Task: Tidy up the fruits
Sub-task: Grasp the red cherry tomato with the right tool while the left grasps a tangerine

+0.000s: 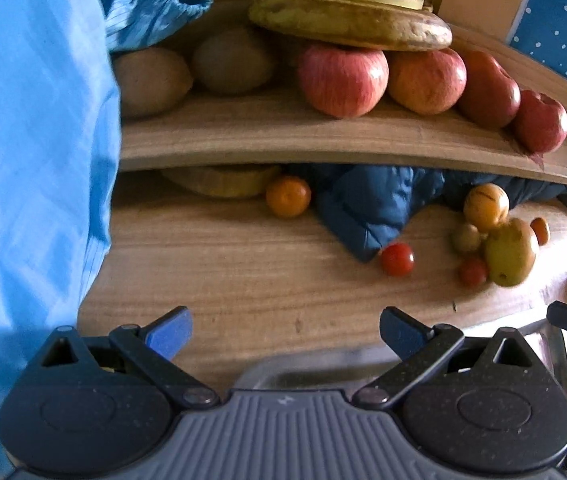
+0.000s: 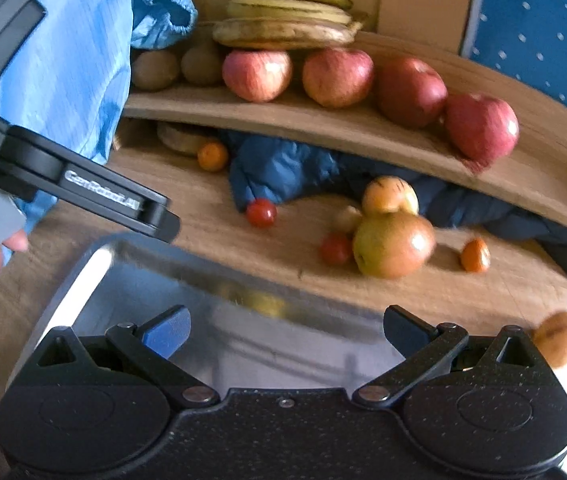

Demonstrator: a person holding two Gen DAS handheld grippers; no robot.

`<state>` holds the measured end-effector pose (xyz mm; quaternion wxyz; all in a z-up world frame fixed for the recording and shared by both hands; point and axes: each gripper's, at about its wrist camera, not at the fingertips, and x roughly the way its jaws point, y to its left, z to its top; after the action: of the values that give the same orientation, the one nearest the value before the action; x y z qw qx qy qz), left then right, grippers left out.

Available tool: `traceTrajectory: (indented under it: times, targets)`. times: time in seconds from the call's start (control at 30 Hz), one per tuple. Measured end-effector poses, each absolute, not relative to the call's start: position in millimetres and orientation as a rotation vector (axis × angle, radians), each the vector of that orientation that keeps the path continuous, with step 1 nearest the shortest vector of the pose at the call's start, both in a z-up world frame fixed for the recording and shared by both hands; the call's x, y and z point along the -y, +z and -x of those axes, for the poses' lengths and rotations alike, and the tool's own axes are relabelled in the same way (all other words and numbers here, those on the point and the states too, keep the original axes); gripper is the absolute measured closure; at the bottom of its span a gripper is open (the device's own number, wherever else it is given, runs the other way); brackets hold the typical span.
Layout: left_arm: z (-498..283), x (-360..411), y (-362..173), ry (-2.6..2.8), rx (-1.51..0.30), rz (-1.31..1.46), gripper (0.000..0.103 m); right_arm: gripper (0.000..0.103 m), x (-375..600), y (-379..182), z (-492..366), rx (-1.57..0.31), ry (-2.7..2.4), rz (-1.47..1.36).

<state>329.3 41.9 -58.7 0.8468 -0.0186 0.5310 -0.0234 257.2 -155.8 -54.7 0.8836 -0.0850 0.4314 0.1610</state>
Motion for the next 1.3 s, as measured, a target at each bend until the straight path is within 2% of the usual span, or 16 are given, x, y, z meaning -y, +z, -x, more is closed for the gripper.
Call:
traceTrajectory:
  times: [0.47, 0.57, 0.7, 0.93, 1.1, 1.3]
  targets:
    - [-377, -54, -77, -0.045, -1.112, 0.071, 0.001, 0.001, 131, -58, -303, -0.888, 0.357, 0.109]
    - [-384, -56, -82, -0.049, -1.117, 0.086, 0.001, 0.005, 126, -61, -310, -0.887, 0.359, 0.113]
    - [-392, -59, -86, -0.052, -1.12, 0.084, 0.001, 0.015, 124, -66, -317, -0.892, 0.355, 0.116]
    - [-399, -55, -92, -0.073, -1.115, 0.082, 0.002, 0.02, 123, -75, -331, -0.912, 0.338, 0.095]
    - [-405, -58, -93, -0.086, -1.099, 0.094, 0.012, 0.027, 120, -79, -336, -0.92, 0.335, 0.083]
    - [-413, -62, -90, -0.099, -1.068, 0.11, 0.023, 0.043, 118, -84, -340, -0.933, 0.327, 0.08]
